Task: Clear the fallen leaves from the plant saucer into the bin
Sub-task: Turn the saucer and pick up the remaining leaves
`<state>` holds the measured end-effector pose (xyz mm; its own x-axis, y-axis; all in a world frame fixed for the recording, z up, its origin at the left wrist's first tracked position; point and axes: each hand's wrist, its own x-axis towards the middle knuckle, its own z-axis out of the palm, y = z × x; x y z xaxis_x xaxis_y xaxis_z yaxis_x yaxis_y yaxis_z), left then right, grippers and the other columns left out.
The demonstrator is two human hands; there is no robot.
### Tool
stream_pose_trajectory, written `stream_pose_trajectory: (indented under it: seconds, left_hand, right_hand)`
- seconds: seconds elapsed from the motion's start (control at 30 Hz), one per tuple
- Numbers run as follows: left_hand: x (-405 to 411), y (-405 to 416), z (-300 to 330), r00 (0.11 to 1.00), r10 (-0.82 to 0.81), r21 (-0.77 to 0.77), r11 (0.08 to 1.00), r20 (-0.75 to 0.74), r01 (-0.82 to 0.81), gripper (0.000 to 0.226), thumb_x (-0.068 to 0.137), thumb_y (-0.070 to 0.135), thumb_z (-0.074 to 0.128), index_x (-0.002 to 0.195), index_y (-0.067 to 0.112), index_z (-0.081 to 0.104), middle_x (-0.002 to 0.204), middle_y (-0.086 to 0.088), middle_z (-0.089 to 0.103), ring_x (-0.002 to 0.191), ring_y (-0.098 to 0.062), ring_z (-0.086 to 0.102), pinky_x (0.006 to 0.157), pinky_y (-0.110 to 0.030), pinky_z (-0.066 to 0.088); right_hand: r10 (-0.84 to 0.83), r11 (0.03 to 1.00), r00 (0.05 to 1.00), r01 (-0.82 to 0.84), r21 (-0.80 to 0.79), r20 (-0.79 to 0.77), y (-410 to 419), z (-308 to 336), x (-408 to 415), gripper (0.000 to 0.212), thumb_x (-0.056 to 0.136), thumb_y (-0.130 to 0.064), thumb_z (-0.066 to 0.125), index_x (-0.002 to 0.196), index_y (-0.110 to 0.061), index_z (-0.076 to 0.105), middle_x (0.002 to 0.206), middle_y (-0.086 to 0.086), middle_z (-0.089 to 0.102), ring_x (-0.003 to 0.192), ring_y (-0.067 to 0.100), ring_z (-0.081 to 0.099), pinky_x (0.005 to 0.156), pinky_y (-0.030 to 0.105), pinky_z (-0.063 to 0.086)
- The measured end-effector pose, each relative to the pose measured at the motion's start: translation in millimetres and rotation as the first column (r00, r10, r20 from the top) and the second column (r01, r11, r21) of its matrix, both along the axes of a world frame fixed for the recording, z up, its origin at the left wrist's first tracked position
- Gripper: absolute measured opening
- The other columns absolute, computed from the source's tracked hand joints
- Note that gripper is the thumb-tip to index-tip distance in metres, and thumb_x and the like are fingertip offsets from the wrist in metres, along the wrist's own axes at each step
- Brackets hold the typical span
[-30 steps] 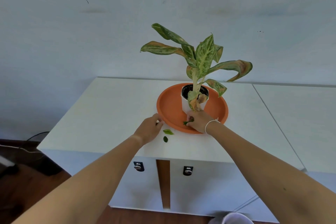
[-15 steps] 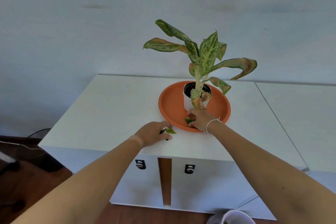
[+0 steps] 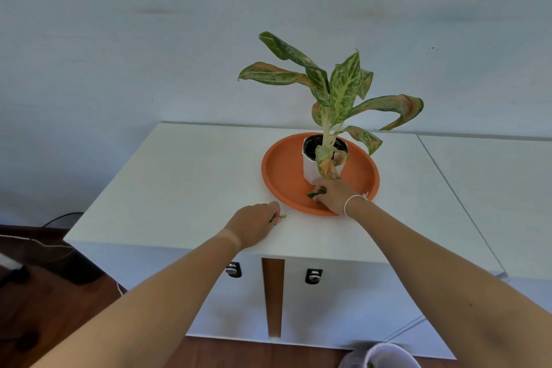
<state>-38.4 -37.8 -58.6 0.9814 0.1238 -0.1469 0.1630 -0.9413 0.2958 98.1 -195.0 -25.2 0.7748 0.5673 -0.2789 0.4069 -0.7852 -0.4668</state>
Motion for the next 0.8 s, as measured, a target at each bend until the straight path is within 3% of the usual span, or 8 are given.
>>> stream_pose_trajectory:
  seconds: [0.1,0.2,0.23,0.3,0.37,0.47,0.63,0.8]
  left_hand:
    - [1.4,4.0,2.1,0.998,0.058,-0.120,0.991,0.006,-0.057,0.019,0.101,0.024,0.034,0.102,0.011,0.048,0.074,0.001,0.052,0.066,-0.018,0.045,0.058,-0.023,0.033]
    - [2.8,8.4,7.0,0.995,0.100,-0.247,0.965,0.030,-0.090,0.012,0.101,0.022,0.037,0.093,0.015,0.044,0.067,0.005,0.047,0.054,-0.011,0.039,0.052,-0.019,0.029]
    - [2.9,9.6,8.6,0.994,0.102,-0.276,0.957,0.041,-0.087,0.012,0.100,0.021,0.037,0.093,0.015,0.044,0.067,0.005,0.047,0.053,-0.009,0.038,0.051,-0.018,0.029]
    - [2.6,12.4,11.4,0.992,0.107,-0.326,0.942,0.072,-0.078,0.012,0.100,0.019,0.038,0.091,0.014,0.045,0.067,0.006,0.048,0.052,-0.009,0.037,0.051,-0.017,0.030]
    - [3.1,15.1,13.1,0.983,0.135,-0.385,0.919,0.123,-0.078,0.014,0.100,0.019,0.040,0.089,0.013,0.046,0.065,0.005,0.048,0.052,-0.009,0.037,0.051,-0.017,0.031]
    - [5.7,15.0,17.6,0.951,0.226,-0.501,0.860,0.209,-0.094,0.016,0.099,0.018,0.044,0.084,0.011,0.047,0.059,0.003,0.043,0.052,-0.012,0.034,0.052,-0.015,0.032]
    - [19.1,4.0,31.4,0.915,0.317,-0.647,0.758,0.249,-0.086,0.024,0.098,0.016,0.045,0.074,0.017,0.044,0.062,0.003,0.042,0.054,-0.010,0.035,0.051,-0.013,0.035]
    - [37.1,-19.3,41.3,0.952,0.254,-0.720,0.692,0.171,-0.055,0.020,0.097,0.020,0.044,0.078,0.020,0.046,0.068,0.003,0.044,0.058,-0.011,0.038,0.055,-0.023,0.035]
  right_hand:
    - [-0.079,0.995,0.996,0.081,0.050,-0.047,-3.2,5.6,0.3,0.019,0.093,-0.022,0.054,0.106,-0.010,0.061,0.100,0.002,0.048,0.091,0.018,0.045,0.078,0.025,0.032]
    - [-0.144,0.976,0.980,0.164,0.141,-0.140,-8.4,11.9,0.7,0.031,0.093,-0.022,0.055,0.120,-0.007,0.059,0.103,0.007,0.056,0.095,0.024,0.053,0.079,0.026,0.036]
    - [-0.149,0.965,0.972,0.183,0.189,-0.179,-9.8,15.4,-0.4,0.028,0.093,-0.021,0.056,0.118,-0.009,0.060,0.101,0.007,0.060,0.094,0.025,0.056,0.078,0.025,0.038]
    - [-0.173,0.944,0.951,0.234,0.231,-0.256,-13.3,19.9,0.3,0.004,0.093,-0.019,0.056,0.095,-0.019,0.059,0.078,0.000,0.056,0.071,0.016,0.053,0.062,0.020,0.037]
    - [-0.199,0.926,0.922,0.287,0.244,-0.333,-16.2,21.6,0.7,0.019,0.093,-0.019,0.056,0.075,-0.024,0.052,0.060,-0.004,0.042,0.053,0.012,0.036,0.050,0.020,0.030]
    - [-0.223,0.883,0.862,0.377,0.281,-0.455,-23.0,20.1,0.5,0.024,0.093,-0.015,0.056,0.070,-0.017,0.050,0.051,-0.004,0.037,0.046,0.012,0.026,0.041,0.021,0.022]
    - [-0.272,0.774,0.780,0.526,0.354,-0.564,-35.3,12.0,1.3,0.014,0.092,-0.016,0.058,0.079,-0.011,0.053,0.070,0.002,0.047,0.037,0.007,0.028,0.031,0.016,0.021]
    - [-0.285,0.599,0.658,0.690,0.406,-0.697,-56.0,9.7,-5.7,0.025,0.094,-0.013,0.055,0.071,-0.014,0.047,0.068,0.001,0.048,0.028,0.003,0.024,0.030,0.015,0.016]
